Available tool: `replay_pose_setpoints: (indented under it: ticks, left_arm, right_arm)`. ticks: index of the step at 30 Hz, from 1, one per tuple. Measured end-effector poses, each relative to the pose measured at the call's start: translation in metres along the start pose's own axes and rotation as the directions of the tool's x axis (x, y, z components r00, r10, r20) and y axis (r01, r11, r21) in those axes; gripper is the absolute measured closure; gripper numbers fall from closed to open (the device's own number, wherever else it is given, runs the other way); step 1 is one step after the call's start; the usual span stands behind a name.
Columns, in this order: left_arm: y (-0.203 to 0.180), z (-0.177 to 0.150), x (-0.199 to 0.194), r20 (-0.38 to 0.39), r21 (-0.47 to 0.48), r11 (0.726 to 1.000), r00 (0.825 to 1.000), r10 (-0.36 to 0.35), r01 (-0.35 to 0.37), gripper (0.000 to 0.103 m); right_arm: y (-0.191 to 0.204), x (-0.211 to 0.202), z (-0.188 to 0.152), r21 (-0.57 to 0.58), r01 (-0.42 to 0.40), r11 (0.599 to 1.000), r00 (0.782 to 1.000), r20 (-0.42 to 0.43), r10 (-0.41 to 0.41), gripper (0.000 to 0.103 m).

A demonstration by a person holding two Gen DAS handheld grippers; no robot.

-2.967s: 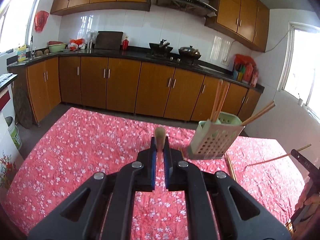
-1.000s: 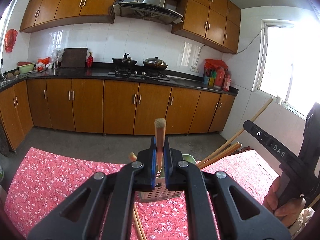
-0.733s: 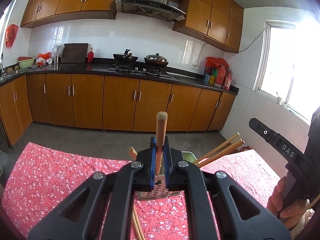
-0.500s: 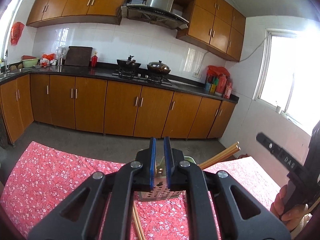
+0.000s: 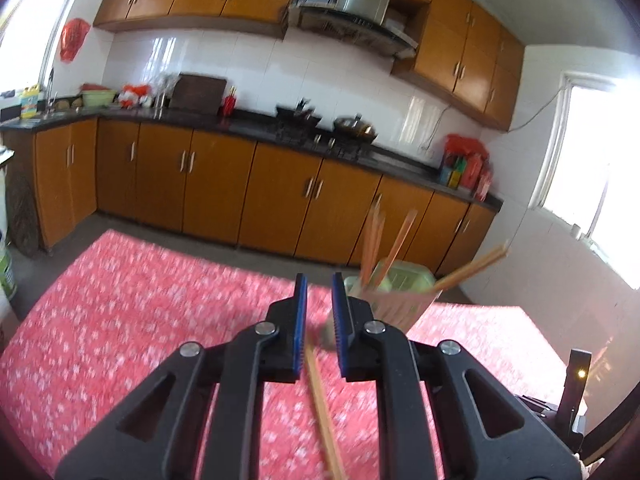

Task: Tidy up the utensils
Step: 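Close the right tool on a loose chopstick while the left tool grasps another chopstick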

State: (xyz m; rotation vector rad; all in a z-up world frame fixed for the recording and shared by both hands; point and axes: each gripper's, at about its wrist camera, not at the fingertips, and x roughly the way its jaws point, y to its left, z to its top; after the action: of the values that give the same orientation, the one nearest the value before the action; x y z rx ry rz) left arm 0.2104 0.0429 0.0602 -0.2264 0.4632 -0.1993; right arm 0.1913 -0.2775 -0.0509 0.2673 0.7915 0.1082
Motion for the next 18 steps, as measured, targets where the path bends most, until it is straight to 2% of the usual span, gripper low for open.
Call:
replay_pose_setpoints:
  ticks: [3, 8, 13, 18]
  left_arm:
    - [0.008, -0.033, 0.016, -0.089, 0.032, 0.997, 0.994, 0.067, -0.064, 0.089]
    - [0.019, -0.078, 0.038, -0.228, 0.021, 0.997, 0.971, 0.075, -0.072, 0.089]
    - [0.017, -0.101, 0.048, -0.287, 0.026, 0.998, 0.956, 0.065, -0.06, 0.089]
    - [0.009, -0.11, 0.057, -0.327, 0.022, 0.999, 0.944, 0.035, -0.03, 0.089]
  right_arm:
    - [0.01, 0.018, -0.019, -0.023, -0.019, 1.0, 0.997, -0.071, 0.018, 0.087]
    - [0.018, 0.037, -0.035, -0.049, -0.02, 0.999, 0.992, -0.129, 0.014, 0.087]
    - [0.023, 0.046, -0.042, -0.069, -0.018, 0.997, 0.987, -0.16, 0.007, 0.087]
    - [0.02, 0.048, -0.041, -0.097, 0.032, 0.995, 0.988, -0.147, -0.046, 0.094]
